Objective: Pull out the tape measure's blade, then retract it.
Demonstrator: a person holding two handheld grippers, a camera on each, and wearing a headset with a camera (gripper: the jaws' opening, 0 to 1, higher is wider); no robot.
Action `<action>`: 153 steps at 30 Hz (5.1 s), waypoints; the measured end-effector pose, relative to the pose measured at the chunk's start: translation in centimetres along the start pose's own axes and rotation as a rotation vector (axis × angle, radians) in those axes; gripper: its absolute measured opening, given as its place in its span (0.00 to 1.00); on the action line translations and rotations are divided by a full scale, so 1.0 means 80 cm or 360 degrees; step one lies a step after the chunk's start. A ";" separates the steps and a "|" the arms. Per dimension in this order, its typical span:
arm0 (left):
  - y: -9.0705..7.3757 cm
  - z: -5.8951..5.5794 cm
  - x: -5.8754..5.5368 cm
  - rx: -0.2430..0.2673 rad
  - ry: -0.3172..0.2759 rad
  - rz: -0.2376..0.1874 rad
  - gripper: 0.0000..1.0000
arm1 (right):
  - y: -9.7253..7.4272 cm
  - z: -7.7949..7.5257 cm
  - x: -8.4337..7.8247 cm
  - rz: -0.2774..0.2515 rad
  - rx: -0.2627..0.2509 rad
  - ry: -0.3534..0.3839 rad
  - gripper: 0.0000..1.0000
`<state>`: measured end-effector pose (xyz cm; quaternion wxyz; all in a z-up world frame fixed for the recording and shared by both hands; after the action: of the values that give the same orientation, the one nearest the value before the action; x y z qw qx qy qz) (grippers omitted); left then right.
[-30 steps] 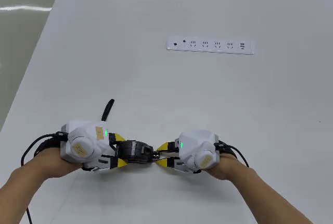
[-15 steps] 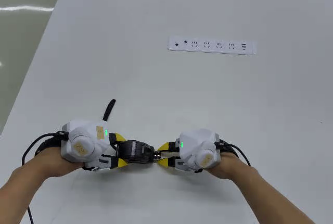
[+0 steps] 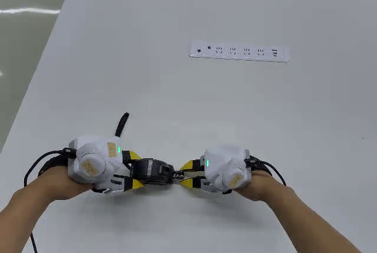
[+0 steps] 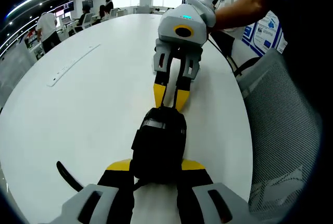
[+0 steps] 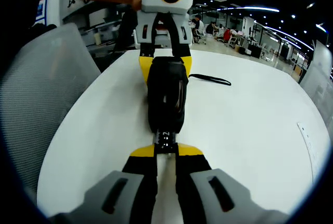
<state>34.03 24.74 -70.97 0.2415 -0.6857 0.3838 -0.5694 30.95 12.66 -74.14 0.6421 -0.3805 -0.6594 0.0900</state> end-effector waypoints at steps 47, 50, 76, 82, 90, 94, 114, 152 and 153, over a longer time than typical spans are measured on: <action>0.000 0.001 0.002 -0.0013 -0.0012 -0.0005 0.28 | -0.055 -0.012 -0.038 0.0072 0.0024 -0.0020 0.10; 0.000 0.001 0.002 -0.0015 -0.0013 -0.0006 0.28 | -0.058 -0.013 -0.041 0.0076 0.0022 -0.0020 0.10; 0.000 0.001 0.001 -0.0029 -0.0011 0.0003 0.28 | -0.087 -0.018 -0.062 0.0123 0.0014 -0.0007 0.10; 0.001 0.001 0.001 -0.0028 -0.0011 0.0010 0.28 | -0.092 -0.019 -0.066 0.0134 0.0008 -0.0011 0.10; 0.001 0.001 0.001 -0.0031 -0.0012 0.0021 0.28 | -0.100 -0.020 -0.072 0.0142 -0.0002 -0.0010 0.11; 0.001 0.001 0.001 -0.0030 -0.0014 0.0024 0.28 | -0.103 -0.021 -0.075 0.0144 -0.0004 -0.0013 0.11; 0.001 0.002 0.002 -0.0038 -0.0019 0.0022 0.28 | -0.119 -0.024 -0.086 0.0171 -0.0014 -0.0013 0.11; 0.002 0.002 0.004 -0.0057 -0.0018 0.0050 0.28 | -0.143 -0.026 -0.107 0.0216 -0.0045 -0.0003 0.11; 0.002 0.002 0.004 -0.0057 -0.0017 0.0052 0.28 | -0.144 -0.026 -0.107 0.0216 -0.0045 -0.0002 0.11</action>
<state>34.15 24.37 -70.93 0.2405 -0.6867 0.4036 -0.5547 27.43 -1.35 -73.49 0.6286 -0.4334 -0.6337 0.1242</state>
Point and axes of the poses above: the centre of the closed fingertips' face, and the gripper's own axes: y roughly forward along the fingers, z roughly to its left, x roughly out of its top, the point moved 4 cm from there along -y, roughly backward along the fingers, and after that the axes turned 13 degrees about -x, right-handed, at the moved point
